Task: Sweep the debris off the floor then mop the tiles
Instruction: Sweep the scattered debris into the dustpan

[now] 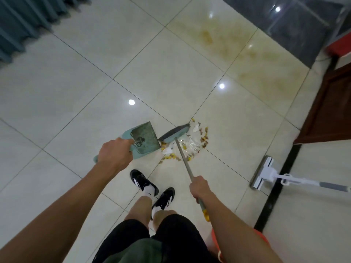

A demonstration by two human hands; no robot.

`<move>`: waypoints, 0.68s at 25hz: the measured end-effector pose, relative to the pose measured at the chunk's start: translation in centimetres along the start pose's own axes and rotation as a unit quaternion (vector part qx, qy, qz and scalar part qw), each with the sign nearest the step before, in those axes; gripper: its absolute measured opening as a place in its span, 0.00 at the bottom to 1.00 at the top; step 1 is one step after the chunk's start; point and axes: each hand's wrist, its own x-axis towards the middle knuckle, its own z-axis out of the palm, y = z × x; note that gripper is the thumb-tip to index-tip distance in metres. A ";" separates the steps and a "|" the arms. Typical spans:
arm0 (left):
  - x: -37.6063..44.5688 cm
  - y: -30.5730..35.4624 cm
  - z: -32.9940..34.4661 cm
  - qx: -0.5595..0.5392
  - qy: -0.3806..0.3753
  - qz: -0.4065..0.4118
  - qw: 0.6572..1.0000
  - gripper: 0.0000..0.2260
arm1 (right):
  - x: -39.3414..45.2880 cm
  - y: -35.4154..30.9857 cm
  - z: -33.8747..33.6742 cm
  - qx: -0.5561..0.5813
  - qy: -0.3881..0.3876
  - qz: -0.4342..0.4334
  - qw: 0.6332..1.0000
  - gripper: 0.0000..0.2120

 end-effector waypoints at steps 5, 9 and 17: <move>-3.0 1.2 0.8 0.014 0.004 0.005 1.000 0.14 | -2.0 3.5 0.2 0.028 -0.003 0.004 1.000 0.13; -4.1 1.9 -0.1 0.022 0.014 0.008 1.000 0.16 | -3.6 6.1 -0.6 0.093 0.032 -0.003 0.995 0.16; -0.6 1.7 -2.0 0.060 0.038 0.032 0.997 0.14 | -2.0 3.7 -2.6 0.137 0.080 -0.052 0.986 0.23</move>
